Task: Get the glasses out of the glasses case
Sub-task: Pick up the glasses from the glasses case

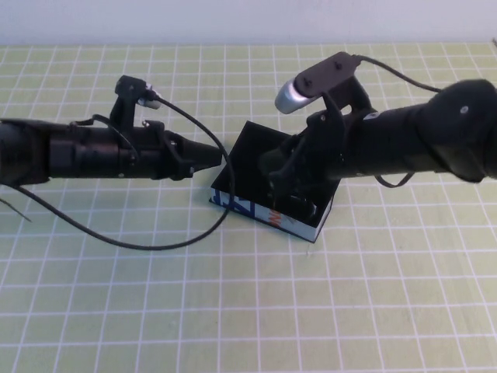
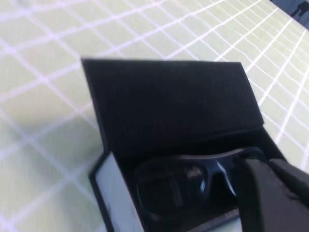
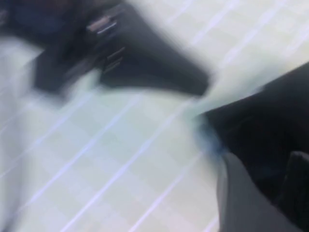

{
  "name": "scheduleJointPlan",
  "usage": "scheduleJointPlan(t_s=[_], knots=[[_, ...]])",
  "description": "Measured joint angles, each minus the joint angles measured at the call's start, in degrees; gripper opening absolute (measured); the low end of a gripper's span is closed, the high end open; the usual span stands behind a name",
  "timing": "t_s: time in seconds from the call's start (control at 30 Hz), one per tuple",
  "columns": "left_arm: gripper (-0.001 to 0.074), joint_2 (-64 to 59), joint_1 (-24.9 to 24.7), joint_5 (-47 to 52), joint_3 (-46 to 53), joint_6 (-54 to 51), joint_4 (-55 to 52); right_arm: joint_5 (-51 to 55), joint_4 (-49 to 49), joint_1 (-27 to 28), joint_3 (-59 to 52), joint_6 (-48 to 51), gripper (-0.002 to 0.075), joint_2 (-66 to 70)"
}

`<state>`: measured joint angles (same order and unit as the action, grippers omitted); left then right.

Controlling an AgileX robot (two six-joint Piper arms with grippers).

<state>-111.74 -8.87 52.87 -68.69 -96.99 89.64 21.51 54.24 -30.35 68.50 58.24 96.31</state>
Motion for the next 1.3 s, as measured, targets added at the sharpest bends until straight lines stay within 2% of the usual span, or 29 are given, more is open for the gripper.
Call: scheduleJointPlan(t_s=[0.07, 0.17, 0.3, 0.53, 0.77, 1.07, 1.3], knots=[[-0.0004, 0.26, 1.07, 1.38, -2.04, 9.16, -5.38, 10.93, -11.21, 0.0, 4.4, -13.68, 0.0198, 0.22], [-0.0004, 0.26, 2.01, 4.1, -5.04, 17.11, -12.26, 27.29, -27.99, 0.0, 12.55, -30.98, 0.0198, 1.71], [-0.0004, 0.26, 2.13, 6.22, -7.51, 21.38, -17.17, 37.78, -39.51, 0.0, 20.88, -42.64, 0.0198, 3.53], [-0.0004, 0.26, 2.13, 8.21, -8.12, 24.48, -20.68, 43.6, -40.35, -1.18, 28.16, -41.76, 0.0198, 6.98], [-0.0004, 0.26, 2.13, 9.84, -8.22, 26.24, -24.18, 48.3, -41.11, -3.42, 35.72, -38.52, 0.02, 18.63], [-0.0004, 0.26, 2.13, 10.18, -8.22, 26.75, -24.64, 48.88, -48.3, -3.42, 47.6, -35.34, 0.0307, 28.47], [-0.0004, 0.26, 2.13, 10.32, -8.22, 26.75, -24.64, 48.87, -50.19, -3.42, 54.28, -35.21, 0.0322, 33.02]])
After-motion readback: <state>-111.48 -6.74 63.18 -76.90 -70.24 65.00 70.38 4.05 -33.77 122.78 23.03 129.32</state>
